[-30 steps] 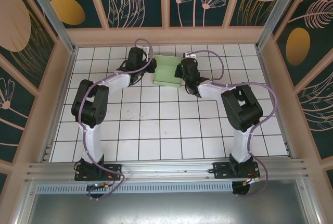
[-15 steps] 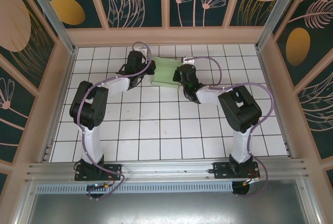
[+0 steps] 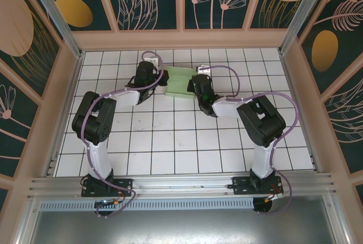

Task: Fold the paper box

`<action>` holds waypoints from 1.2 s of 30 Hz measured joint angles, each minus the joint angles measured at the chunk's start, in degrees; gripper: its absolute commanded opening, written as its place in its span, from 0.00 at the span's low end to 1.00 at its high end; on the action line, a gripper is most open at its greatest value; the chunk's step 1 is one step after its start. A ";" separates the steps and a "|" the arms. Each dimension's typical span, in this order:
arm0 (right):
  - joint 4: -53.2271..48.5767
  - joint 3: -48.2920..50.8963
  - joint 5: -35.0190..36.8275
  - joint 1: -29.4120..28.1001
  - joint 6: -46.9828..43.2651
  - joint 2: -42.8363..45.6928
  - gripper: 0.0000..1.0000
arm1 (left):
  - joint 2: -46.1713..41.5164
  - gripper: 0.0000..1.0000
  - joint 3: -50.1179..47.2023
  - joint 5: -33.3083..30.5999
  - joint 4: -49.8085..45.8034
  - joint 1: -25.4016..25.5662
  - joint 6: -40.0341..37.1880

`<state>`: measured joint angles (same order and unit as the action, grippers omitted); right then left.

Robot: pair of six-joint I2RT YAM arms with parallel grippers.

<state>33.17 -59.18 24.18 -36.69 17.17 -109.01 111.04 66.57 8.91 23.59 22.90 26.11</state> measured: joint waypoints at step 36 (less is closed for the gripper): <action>-1.86 0.68 9.01 -3.50 11.34 0.00 0.00 | -1.60 0.00 -5.42 1.09 5.60 0.37 0.17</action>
<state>31.31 -58.50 33.19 -40.18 28.51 -109.01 109.45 61.14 10.00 29.19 23.27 26.28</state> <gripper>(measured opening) 0.052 0.046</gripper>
